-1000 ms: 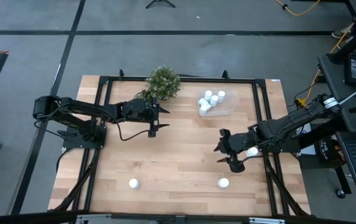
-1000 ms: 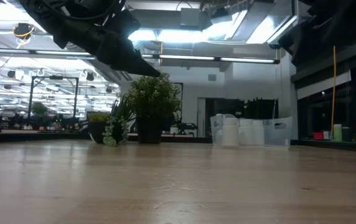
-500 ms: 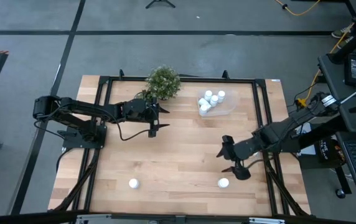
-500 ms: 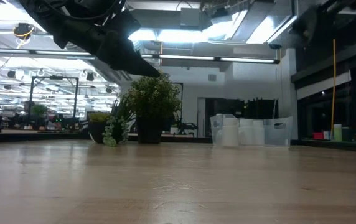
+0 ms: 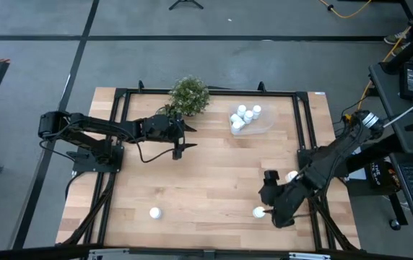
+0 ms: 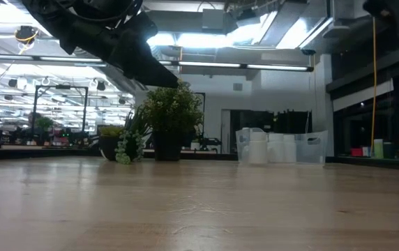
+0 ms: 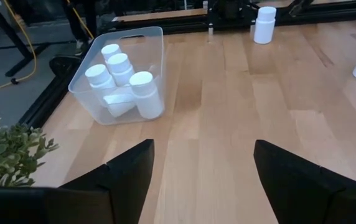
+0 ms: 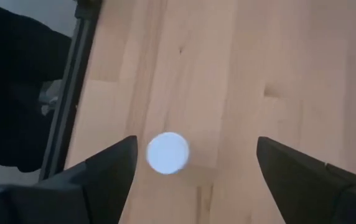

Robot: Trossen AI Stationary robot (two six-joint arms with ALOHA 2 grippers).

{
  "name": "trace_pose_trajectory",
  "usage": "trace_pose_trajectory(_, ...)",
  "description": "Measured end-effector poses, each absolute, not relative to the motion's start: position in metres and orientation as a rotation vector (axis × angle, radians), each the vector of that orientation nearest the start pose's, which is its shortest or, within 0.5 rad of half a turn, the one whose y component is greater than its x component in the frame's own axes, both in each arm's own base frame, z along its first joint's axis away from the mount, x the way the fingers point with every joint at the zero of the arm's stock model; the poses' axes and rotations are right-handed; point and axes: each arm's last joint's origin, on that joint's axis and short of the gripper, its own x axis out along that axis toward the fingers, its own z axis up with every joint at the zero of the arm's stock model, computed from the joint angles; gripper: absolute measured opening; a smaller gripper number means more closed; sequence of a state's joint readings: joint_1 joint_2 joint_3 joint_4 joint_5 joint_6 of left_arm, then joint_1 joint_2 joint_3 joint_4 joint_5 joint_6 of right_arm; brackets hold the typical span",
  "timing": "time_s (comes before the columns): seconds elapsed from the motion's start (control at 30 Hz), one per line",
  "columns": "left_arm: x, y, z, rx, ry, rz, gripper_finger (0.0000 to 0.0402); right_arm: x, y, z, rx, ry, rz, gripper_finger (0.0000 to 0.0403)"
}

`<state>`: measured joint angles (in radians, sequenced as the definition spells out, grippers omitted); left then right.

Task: Pick and place pill bottles into a basket
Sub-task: Put the white pill bottle into the transparent bin

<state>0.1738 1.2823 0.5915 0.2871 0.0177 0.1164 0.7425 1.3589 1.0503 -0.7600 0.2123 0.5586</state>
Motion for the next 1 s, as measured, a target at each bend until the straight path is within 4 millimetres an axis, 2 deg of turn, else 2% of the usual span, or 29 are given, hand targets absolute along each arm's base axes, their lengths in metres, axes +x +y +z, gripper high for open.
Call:
trace_pose_trajectory(0.17, 0.257, 0.045, 0.209, 0.074, 0.411, 0.131, 0.0267, 0.205, 0.196, 0.248, 0.0, 1.097, 0.171, 0.0328)
trace_pose_trajectory(0.33, 0.257, 0.045, 0.209, 0.074, 0.411, 0.131, 0.0267, 0.209, 0.208, 0.238, 0.028, 1.151, 0.116, 0.0328)
trace_pose_trajectory(0.57, 0.257, 0.044, 0.208, 0.075, 0.419, 0.129, 0.0267, 0.209, 0.21, 0.223, 0.024, 1.237, 0.018, 0.0328)
trace_pose_trajectory(1.0, 0.254, 0.044, 0.201, 0.065, 0.493, 0.124, 0.0267, 0.217, 0.219, 0.207, 0.024, 1.236, 0.023, 0.0328)
